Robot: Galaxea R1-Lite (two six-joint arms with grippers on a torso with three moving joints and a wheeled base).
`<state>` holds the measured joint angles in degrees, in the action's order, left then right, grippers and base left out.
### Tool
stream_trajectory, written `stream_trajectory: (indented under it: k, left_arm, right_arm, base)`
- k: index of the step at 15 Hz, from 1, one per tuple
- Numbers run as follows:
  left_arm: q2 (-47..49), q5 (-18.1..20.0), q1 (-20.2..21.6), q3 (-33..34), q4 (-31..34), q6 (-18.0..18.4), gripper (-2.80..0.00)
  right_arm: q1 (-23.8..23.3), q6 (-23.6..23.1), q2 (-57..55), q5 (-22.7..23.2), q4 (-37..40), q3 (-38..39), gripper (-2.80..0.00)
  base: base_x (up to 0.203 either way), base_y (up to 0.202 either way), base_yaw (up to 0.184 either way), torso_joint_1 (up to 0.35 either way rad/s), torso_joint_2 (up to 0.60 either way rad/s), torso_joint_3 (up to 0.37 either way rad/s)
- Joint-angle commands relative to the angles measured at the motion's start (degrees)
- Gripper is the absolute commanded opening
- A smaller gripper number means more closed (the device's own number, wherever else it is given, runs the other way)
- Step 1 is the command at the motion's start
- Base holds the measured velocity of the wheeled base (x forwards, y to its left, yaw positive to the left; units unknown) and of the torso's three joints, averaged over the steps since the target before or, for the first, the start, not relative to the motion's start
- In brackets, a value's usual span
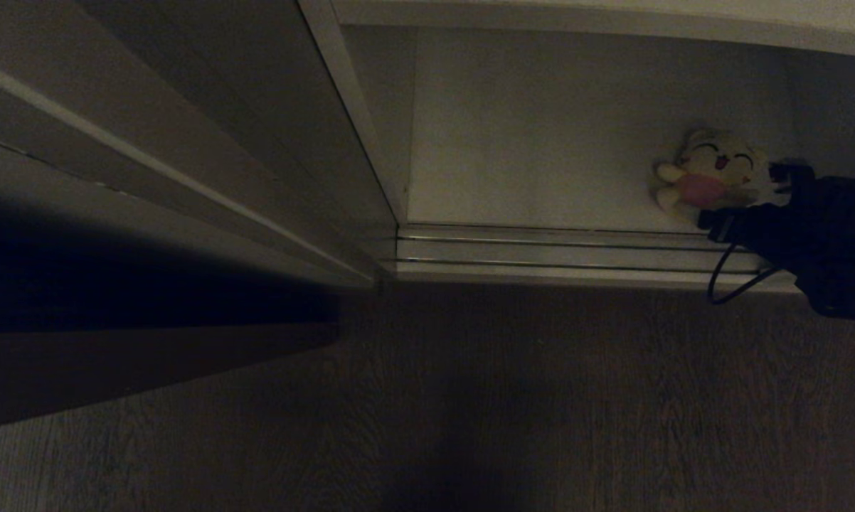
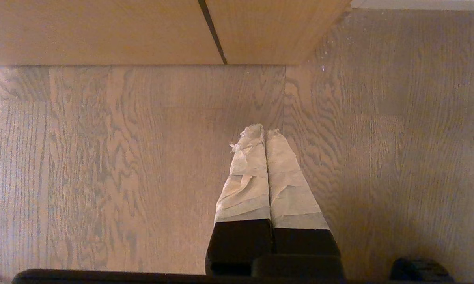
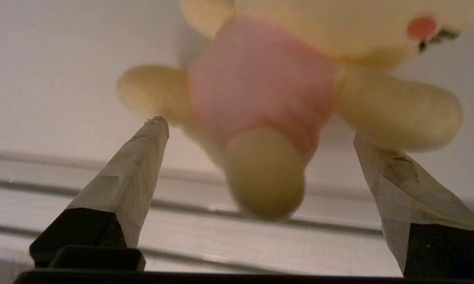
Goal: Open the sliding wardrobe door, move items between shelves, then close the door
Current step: Place the pink doll on the higher shelf
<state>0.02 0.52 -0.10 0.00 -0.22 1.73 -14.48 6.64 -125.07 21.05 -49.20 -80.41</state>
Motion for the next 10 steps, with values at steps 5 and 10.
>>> stream_trajectory:
  k: [5, 10]
  left_arm:
    - [-0.02, 0.00, 0.01, 0.00, -0.04, 0.03, -2.80]
    - [-0.02, 0.00, 0.01, 0.00, -0.04, 0.03, -2.80]
  right_arm:
    - [0.94, -0.32, -2.28, 0.11, -0.95, -2.82, -2.80]
    - [1.47, -0.32, -3.25, 0.13, -0.99, -3.08, -2.80]
  base:
    - [0.000, 0.000, 0.000, 0.000, 0.00, 0.000]
    - [0.000, 0.000, 0.000, 0.000, 0.00, 0.000]
